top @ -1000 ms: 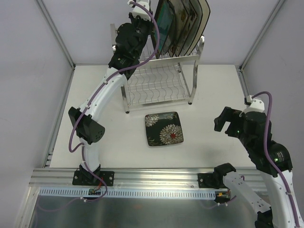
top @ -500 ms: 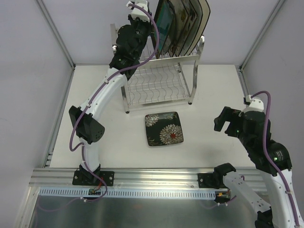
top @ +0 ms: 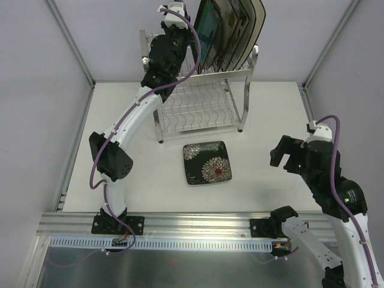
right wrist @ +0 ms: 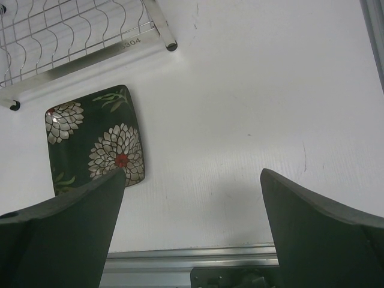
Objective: Load the plates into the dish rack
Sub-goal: Insert the plate into the dish rack
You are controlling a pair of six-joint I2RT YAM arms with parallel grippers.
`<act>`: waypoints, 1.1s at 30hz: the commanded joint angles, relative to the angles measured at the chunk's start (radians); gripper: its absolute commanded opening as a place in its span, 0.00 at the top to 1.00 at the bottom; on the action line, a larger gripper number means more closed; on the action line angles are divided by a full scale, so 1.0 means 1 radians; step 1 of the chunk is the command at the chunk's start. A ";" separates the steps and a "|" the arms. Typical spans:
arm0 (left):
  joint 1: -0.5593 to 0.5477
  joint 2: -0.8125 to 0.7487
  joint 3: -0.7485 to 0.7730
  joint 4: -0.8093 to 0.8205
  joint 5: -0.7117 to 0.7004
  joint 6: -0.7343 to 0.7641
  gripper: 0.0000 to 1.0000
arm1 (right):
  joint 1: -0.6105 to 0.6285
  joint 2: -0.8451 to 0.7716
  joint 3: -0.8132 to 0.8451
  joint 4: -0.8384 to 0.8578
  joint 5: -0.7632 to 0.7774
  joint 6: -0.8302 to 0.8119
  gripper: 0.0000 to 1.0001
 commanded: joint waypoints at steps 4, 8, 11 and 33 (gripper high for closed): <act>0.001 -0.066 -0.089 0.152 0.067 -0.034 1.00 | -0.004 -0.015 -0.010 0.013 0.022 -0.012 0.00; -0.016 -0.086 -0.137 0.155 0.064 -0.016 1.00 | -0.004 -0.015 -0.012 0.015 0.019 -0.011 0.01; -0.032 -0.087 -0.148 0.155 0.064 0.000 1.00 | -0.006 -0.016 -0.010 0.018 0.021 -0.011 0.01; -0.105 -0.141 -0.204 0.148 -0.004 0.056 1.00 | -0.004 -0.039 -0.021 0.016 0.012 -0.008 0.01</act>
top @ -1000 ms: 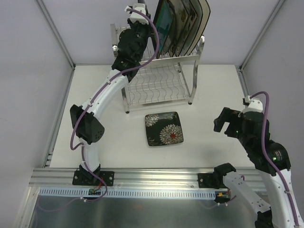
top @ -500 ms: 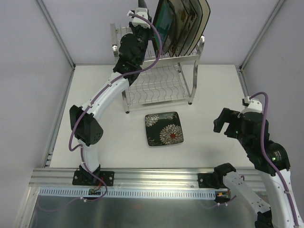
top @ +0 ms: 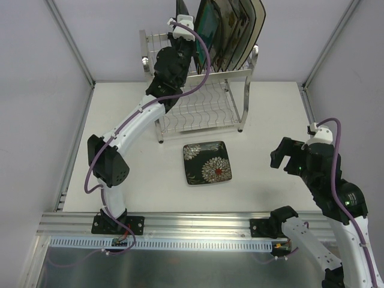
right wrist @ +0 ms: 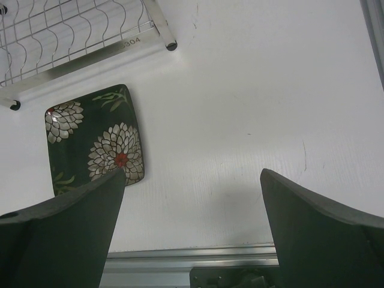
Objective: Load the plates into the dish rack
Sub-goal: Insert the plate into the dish rack
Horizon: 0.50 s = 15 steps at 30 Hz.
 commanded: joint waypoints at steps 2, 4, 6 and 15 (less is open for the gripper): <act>-0.039 -0.076 -0.027 0.029 0.058 -0.047 1.00 | -0.004 -0.015 -0.005 0.016 0.012 -0.005 0.01; -0.039 -0.089 -0.032 0.024 0.058 -0.053 1.00 | -0.004 -0.015 -0.005 0.018 0.011 -0.007 0.00; -0.039 -0.096 -0.031 0.007 0.059 -0.062 1.00 | -0.004 -0.015 -0.003 0.018 0.007 -0.008 0.00; -0.039 -0.127 -0.067 -0.027 0.065 -0.079 1.00 | -0.004 -0.012 -0.013 0.026 -0.012 0.000 0.00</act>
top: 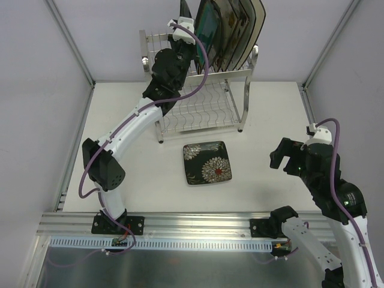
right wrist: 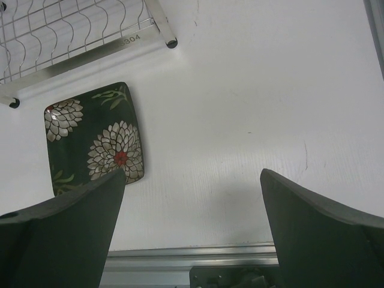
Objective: Load the plates into the dish rack
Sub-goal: Insert the plate into the dish rack
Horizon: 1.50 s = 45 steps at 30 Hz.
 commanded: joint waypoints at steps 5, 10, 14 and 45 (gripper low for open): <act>-0.023 -0.079 -0.066 0.014 0.044 -0.075 1.00 | -0.004 -0.010 -0.010 0.023 -0.013 -0.001 0.00; -0.023 -0.084 -0.089 0.011 0.028 -0.079 0.97 | -0.004 -0.012 -0.021 0.026 -0.014 -0.001 0.00; -0.023 -0.078 -0.097 0.005 0.036 -0.086 0.86 | -0.006 -0.015 -0.028 0.030 -0.018 0.001 0.00; -0.049 0.008 0.002 0.014 -0.165 -0.054 0.85 | -0.004 -0.041 -0.045 0.020 -0.010 0.007 0.00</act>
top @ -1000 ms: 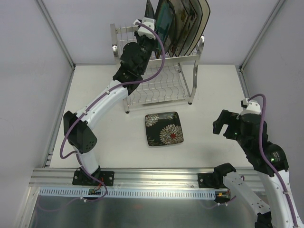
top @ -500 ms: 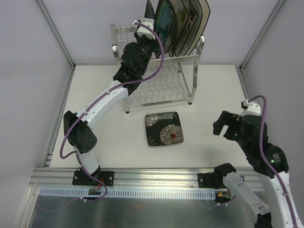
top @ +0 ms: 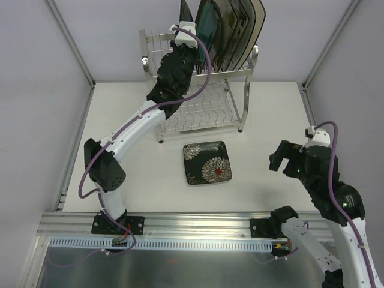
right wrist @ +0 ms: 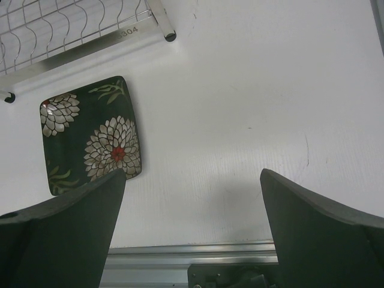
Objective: Load the plates into the dish rack
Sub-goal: Insert the plate into the dish rack
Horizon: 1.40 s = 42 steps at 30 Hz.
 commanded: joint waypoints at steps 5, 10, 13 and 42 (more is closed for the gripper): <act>-0.026 0.060 0.094 0.028 -0.082 0.043 0.86 | -0.004 -0.015 -0.004 0.014 -0.001 0.006 0.00; -0.033 0.059 0.094 0.022 -0.079 0.068 0.81 | -0.006 -0.020 -0.004 0.013 0.007 0.002 0.00; -0.033 0.045 0.091 0.000 -0.069 0.065 0.82 | -0.004 -0.020 -0.001 0.011 0.005 0.000 0.00; -0.030 -0.002 0.123 -0.165 0.001 0.168 0.82 | -0.004 -0.035 -0.012 0.011 -0.011 0.014 0.00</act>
